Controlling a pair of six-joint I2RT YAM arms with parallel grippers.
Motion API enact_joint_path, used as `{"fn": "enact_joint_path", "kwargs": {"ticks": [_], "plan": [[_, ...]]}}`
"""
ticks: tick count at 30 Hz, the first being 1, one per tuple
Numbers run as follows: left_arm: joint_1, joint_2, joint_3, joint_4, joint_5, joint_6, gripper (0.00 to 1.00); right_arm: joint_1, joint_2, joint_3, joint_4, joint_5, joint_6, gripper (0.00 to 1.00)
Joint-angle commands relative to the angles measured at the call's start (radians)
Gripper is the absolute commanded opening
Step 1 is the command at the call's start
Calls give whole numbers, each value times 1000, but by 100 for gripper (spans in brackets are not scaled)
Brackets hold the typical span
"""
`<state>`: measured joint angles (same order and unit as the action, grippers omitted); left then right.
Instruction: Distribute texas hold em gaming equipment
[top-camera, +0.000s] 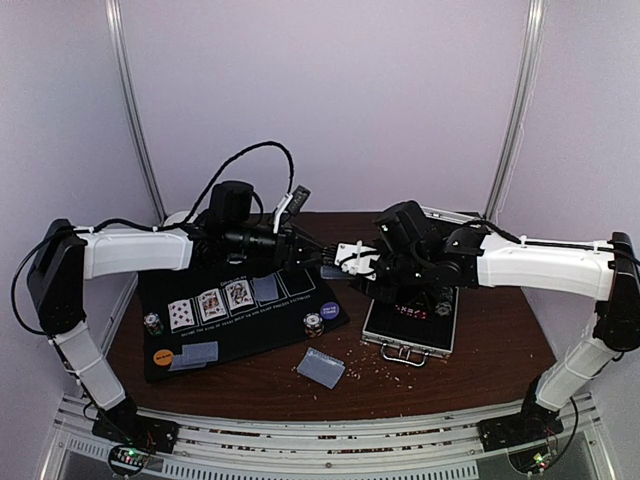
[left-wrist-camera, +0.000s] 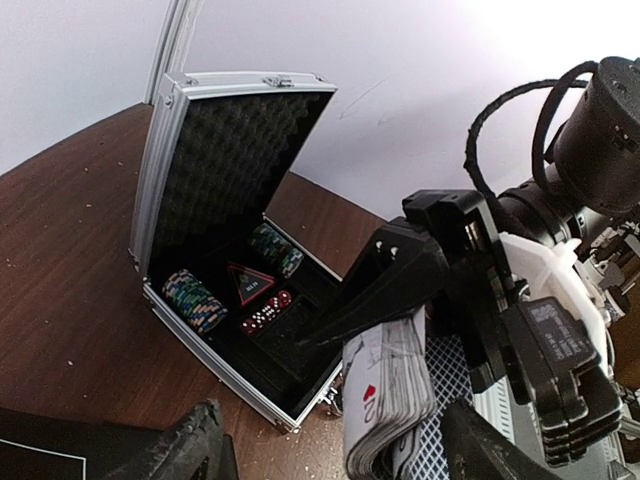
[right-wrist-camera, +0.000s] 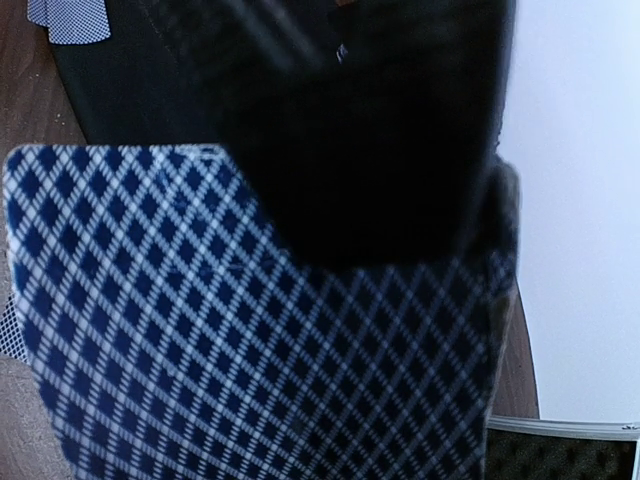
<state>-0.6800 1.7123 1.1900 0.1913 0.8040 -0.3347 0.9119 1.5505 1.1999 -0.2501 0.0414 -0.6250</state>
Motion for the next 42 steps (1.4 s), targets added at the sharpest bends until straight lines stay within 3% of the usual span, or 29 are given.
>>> {"fn": "enact_joint_path", "kwargs": {"ticks": [1,6,13,23,31,42], "plan": [[-15,-3,-29,52,9,27,76,4,8,26,31,-9,5,42],[-15,-6,-44,61,-19,19,75,4,10,27,28,-5,4,42],[-14,-9,-3,-95,-69,87,43,4,5,28,22,1,3,42],[-15,-76,-13,-163,-76,137,31,4,6,24,22,5,2,42],[-15,-106,-8,-205,-31,195,0,3,7,26,17,8,1,41],[21,-179,38,-417,-87,349,0,-7,13,14,17,41,0,41]]}}
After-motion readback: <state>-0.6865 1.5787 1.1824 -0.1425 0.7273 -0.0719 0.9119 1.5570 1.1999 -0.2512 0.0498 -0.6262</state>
